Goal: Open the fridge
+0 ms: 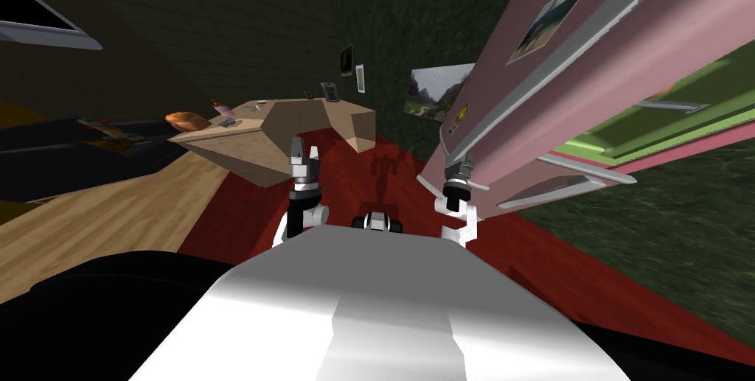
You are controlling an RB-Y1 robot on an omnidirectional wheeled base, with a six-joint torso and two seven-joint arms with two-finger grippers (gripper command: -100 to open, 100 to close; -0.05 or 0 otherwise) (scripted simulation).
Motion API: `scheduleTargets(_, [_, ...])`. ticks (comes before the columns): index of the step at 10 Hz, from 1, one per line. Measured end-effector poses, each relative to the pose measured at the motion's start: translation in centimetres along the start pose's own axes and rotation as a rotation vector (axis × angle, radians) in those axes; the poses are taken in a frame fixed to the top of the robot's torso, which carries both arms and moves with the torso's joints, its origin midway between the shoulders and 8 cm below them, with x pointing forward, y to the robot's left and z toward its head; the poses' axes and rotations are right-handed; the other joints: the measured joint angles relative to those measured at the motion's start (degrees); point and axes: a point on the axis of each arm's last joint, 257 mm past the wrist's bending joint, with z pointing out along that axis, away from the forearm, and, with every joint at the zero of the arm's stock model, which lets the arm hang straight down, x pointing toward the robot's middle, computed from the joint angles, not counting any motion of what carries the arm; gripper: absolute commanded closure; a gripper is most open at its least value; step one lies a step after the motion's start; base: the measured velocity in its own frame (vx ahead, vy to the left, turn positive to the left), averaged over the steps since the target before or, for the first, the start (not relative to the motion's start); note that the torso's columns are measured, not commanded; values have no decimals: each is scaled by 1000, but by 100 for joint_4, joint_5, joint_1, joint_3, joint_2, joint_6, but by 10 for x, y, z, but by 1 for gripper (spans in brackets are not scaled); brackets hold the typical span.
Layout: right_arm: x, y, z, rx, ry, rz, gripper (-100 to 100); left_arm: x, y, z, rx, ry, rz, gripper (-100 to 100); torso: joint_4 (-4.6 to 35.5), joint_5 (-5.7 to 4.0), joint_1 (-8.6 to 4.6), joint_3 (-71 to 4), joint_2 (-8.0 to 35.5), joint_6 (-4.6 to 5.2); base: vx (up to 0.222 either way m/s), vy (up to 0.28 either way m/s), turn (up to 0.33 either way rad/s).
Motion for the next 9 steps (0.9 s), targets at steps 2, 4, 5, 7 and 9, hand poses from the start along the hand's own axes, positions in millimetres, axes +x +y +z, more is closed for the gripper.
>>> scheduleTargets(2, [-1, -5, 2, -12, 22, -4, -100, 0, 0, 0, 0, 0, 0, 0, 20, 16, 5, 7, 18, 3, -26, -16, 30])
scheduleTargets(4, [1, -6, 5, -18, 35, -6, -100, 0, 0, 0, 0, 0, 0, 0, 35, 32, 0, -2, 17, -1, -30, -21, 55])
scheduleTargets(5, [1, -7, 7, -22, 39, -6, -100, 0, 0, 0, 0, 0, 0, 0, 41, 39, 4, -6, 10, -4, -17, -10, 0])
scheduleTargets(7, [4, -1, 5, -37, 48, -4, 0, 0, 0, 0, 0, 0, 0, 0, -16, -15, 3, 19, 26, 14, -4, -2, -3])
scheduleTargets(9, [5, 2, 4, -44, 52, 0, 0, 0, 0, 0, 0, 0, 0, 0, -32, -37, -15, 29, 34, 17, 0, 0, 0])
